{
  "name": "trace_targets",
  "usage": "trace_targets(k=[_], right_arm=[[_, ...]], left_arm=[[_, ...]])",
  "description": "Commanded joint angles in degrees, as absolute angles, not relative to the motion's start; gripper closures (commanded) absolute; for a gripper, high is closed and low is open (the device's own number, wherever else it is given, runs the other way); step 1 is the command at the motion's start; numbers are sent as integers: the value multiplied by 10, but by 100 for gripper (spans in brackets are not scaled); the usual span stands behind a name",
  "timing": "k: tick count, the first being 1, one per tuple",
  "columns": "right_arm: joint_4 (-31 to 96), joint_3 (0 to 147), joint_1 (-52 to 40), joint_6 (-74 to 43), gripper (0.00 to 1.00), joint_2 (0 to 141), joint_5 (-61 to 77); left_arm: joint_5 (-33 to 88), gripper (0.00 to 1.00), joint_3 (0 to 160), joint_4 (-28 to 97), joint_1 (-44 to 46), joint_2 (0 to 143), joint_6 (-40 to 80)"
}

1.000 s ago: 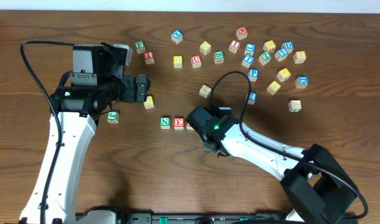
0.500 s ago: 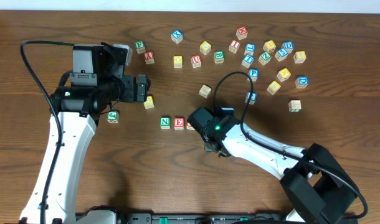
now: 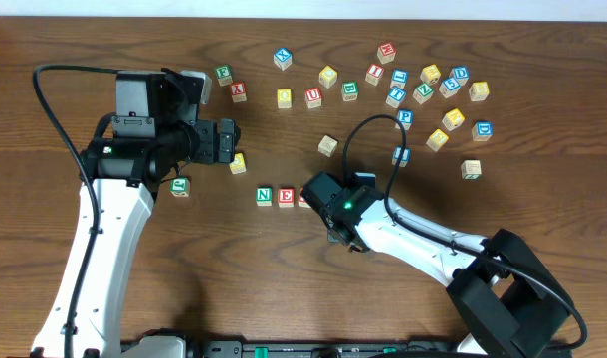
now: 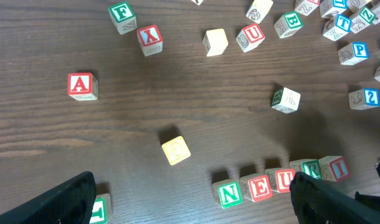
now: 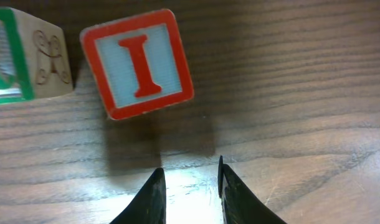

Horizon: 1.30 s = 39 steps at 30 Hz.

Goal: Spell out NEURIPS

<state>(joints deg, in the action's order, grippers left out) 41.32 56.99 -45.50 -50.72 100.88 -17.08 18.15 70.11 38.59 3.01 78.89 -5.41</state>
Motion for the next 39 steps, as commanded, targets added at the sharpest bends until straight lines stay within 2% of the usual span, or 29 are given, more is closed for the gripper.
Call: trace_targets(k=[1, 39], right_arm=[[409, 564, -449, -518, 77, 1014, -192], [342, 550, -430, -477, 79, 1014, -224]], left_arm=[[188, 2, 715, 386, 28, 784, -58], [188, 2, 715, 386, 28, 784, -58]])
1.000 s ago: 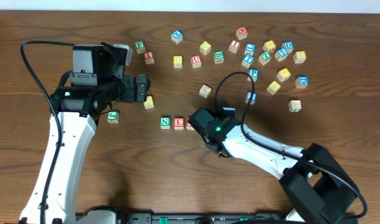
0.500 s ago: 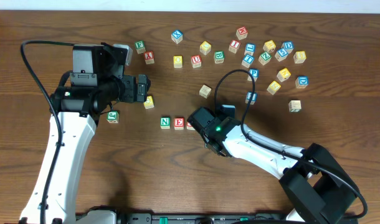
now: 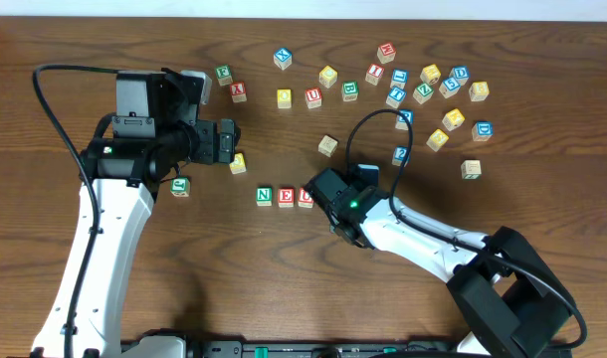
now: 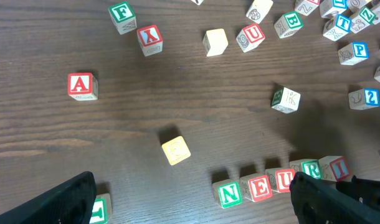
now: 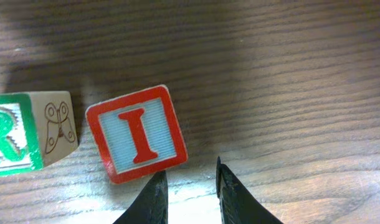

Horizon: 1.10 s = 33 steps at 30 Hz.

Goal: Spell out NEURIPS

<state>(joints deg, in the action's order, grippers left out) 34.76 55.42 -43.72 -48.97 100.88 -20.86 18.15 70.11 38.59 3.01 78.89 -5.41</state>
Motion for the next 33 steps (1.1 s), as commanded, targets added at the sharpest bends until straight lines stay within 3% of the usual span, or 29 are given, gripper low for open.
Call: trace_targets(k=[1, 33], right_arm=[[340, 550, -430, -475, 79, 1014, -224], [296, 549, -430, -432, 80, 1014, -250]], left_arm=[[188, 2, 715, 386, 28, 784, -58], [188, 2, 715, 386, 28, 784, -58]])
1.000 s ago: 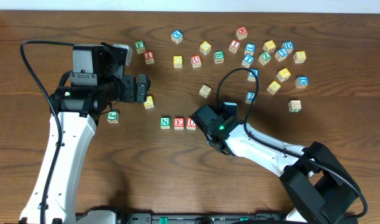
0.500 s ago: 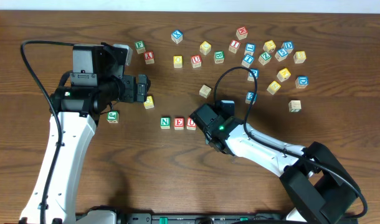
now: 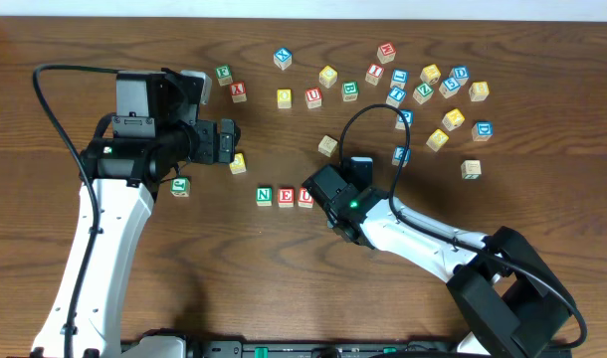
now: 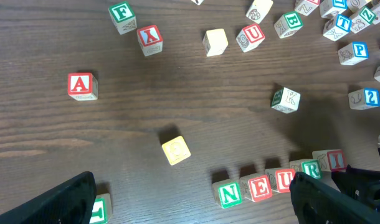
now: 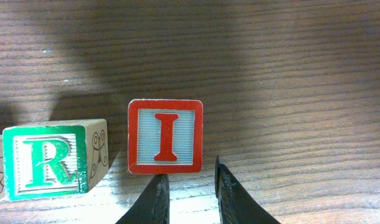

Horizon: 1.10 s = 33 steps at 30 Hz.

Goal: Spell out NEURIPS

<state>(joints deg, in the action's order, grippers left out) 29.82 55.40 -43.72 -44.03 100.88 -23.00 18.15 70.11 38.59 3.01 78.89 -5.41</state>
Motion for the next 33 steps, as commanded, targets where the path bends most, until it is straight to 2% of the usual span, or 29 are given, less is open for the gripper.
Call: trace_targets(k=[1, 22, 27, 33], right_arm=[[296, 548, -430, -432, 80, 1014, -250], [382, 570, -430, -463, 80, 1012, -183], [438, 610, -431, -467, 79, 981, -179], [448, 628, -432, -464, 77, 929, -190]], left_arm=[[188, 2, 715, 386, 28, 784, -58], [188, 2, 715, 386, 28, 784, -58], [188, 2, 715, 386, 28, 784, -58], [188, 2, 715, 386, 28, 784, -58]])
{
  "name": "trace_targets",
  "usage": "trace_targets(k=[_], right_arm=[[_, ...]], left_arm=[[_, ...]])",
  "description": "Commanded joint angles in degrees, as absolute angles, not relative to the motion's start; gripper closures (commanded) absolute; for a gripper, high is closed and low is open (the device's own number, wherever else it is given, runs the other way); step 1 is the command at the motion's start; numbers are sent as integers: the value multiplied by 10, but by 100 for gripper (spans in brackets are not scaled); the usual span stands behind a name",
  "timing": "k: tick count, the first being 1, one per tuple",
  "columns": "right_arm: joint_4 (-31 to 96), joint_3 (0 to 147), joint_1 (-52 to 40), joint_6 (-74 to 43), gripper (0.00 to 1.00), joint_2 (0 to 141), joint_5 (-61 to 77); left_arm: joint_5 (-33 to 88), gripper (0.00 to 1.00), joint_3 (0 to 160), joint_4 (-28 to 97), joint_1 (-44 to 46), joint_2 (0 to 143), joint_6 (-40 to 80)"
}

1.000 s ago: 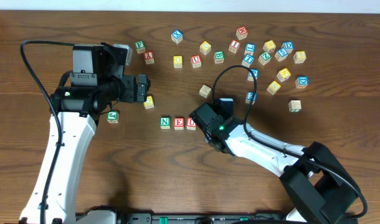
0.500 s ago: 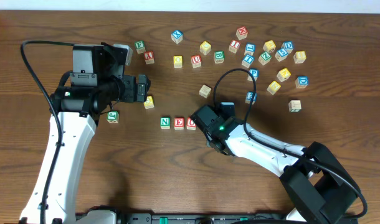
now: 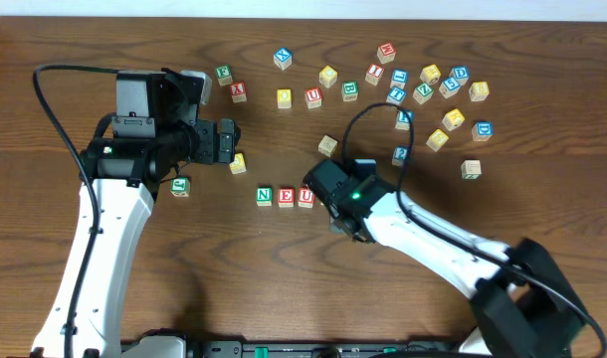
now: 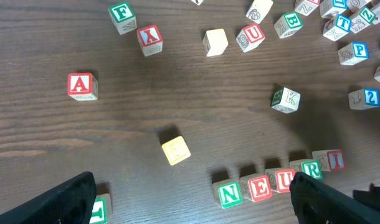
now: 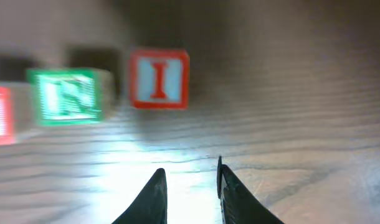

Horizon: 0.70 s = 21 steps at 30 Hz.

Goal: Spell out NEURIPS
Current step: 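Raise the right arm and swing it toward the blue P block at the back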

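In the left wrist view a row of blocks reads N (image 4: pixel 229 194), E (image 4: pixel 260 188), U (image 4: pixel 282 180), R (image 4: pixel 312 168) and I (image 4: pixel 334 160). My right gripper (image 5: pixel 190 186) hovers just in front of the red I block (image 5: pixel 159 79). It stands narrowly open and empty, and the green R (image 5: pixel 68 94) sits left of the I. That view is blurred. Overhead, the right arm (image 3: pixel 345 197) hides R and I. A blue P block (image 4: pixel 353 52) lies among the loose blocks. High over the table, my left gripper (image 4: pixel 196 208) is wide open.
Loose letter blocks are scattered along the back of the table (image 3: pixel 423 85). A plain yellow block (image 4: pixel 175 150), a red A (image 4: pixel 82 85) and a K block (image 4: pixel 285 99) lie nearer the row. A green block (image 3: pixel 180 186) sits by the left arm.
My right gripper has drawn back from the I block, which now looks smaller and blurred. The I stays square beside the R. The left arm has not moved.
At first the I block sat turned at an angle, a little off from the R, with my right gripper close in front. It was still askew a moment later. Then it stood straight beside the R, and now the gripper is farther from it.
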<state>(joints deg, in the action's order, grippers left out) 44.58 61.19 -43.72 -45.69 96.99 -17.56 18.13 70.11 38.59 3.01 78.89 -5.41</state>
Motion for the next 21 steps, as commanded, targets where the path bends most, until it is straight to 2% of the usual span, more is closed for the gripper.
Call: trace_targets(k=[1, 6, 21], right_arm=[[448, 628, -432, -464, 75, 918, -197], [443, 629, -429, -451, 69, 884, -225], [433, 688, -362, -357, 59, 884, -221]], left_arm=[[188, 2, 715, 386, 28, 784, -58], [188, 2, 715, 386, 28, 784, -58], [188, 2, 715, 386, 28, 784, -58]])
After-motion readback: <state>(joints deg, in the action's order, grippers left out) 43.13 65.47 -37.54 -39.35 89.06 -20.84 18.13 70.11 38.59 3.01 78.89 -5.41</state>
